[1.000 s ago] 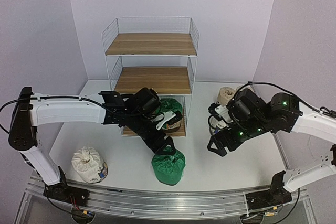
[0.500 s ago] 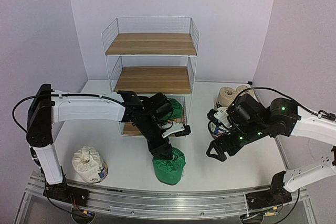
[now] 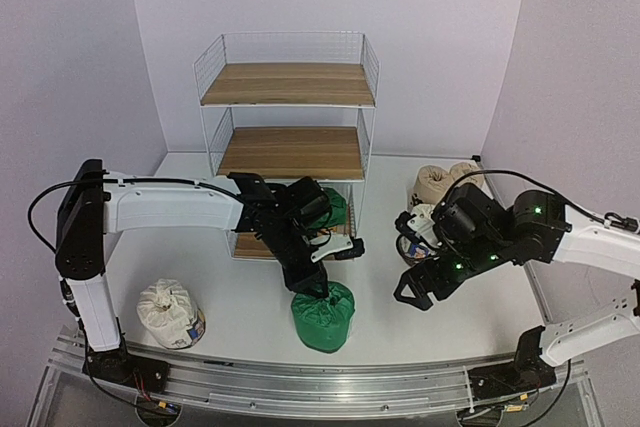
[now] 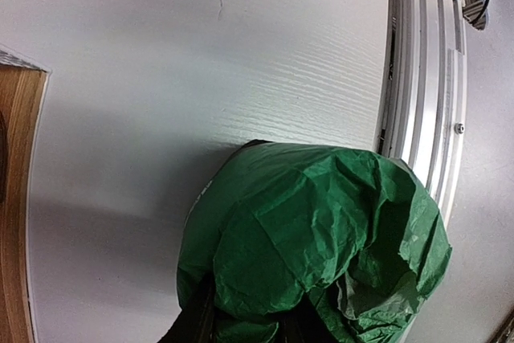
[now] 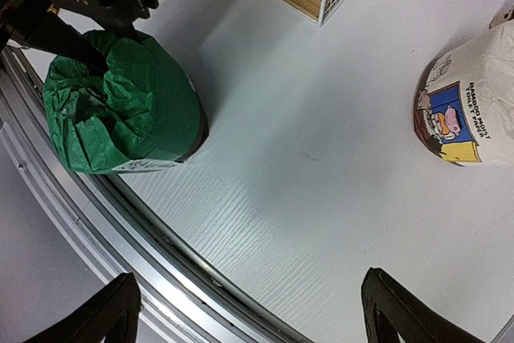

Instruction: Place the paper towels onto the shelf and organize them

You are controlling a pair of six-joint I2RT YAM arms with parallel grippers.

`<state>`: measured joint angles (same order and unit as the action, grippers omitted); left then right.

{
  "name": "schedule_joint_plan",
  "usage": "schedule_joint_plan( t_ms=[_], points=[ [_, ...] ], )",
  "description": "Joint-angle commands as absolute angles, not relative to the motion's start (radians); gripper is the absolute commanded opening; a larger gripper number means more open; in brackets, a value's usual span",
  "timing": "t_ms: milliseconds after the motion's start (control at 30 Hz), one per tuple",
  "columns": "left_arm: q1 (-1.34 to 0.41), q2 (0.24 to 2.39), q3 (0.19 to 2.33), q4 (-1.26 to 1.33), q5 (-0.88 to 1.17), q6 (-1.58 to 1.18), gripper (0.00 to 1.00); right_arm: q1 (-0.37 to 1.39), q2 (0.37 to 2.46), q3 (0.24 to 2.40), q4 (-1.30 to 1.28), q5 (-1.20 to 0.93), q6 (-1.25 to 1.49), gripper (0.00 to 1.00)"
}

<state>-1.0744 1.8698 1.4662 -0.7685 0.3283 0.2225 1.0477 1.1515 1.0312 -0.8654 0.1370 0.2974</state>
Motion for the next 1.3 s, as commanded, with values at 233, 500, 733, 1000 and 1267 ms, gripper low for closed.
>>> schedule_joint_plan(
  t_ms=[233, 500, 733, 1000, 1267],
  points=[
    [-1.089, 1.794, 1.408, -0.799, 0.207, 0.044, 0.00, 1.048, 1.015, 0.983, -0.850, 0.236, 0.324, 0.92],
    [-1.089, 1.520, 1.279, -0.777, -0.055, -0.446, 0.00, 1.049, 0.922, 0.958, -0.851, 0.341, 0.395, 0.92],
    [-1.085, 1.300, 1.134, -0.916, -0.317, -1.046, 0.00, 1.048, 0.866, 0.930, -0.851, 0.531, 0.534, 0.95],
    [-1.027, 1.314, 1.116, -0.889, -0.414, -1.244, 0.00, 1.049, 0.861, 0.881, -0.851, 0.779, 0.710, 0.98],
    [-0.934, 1.433, 1.170, -0.774, -0.409, -1.217, 0.00, 1.049, 0.898, 0.851, -0.851, 0.882, 0.767, 0.98]
  ],
)
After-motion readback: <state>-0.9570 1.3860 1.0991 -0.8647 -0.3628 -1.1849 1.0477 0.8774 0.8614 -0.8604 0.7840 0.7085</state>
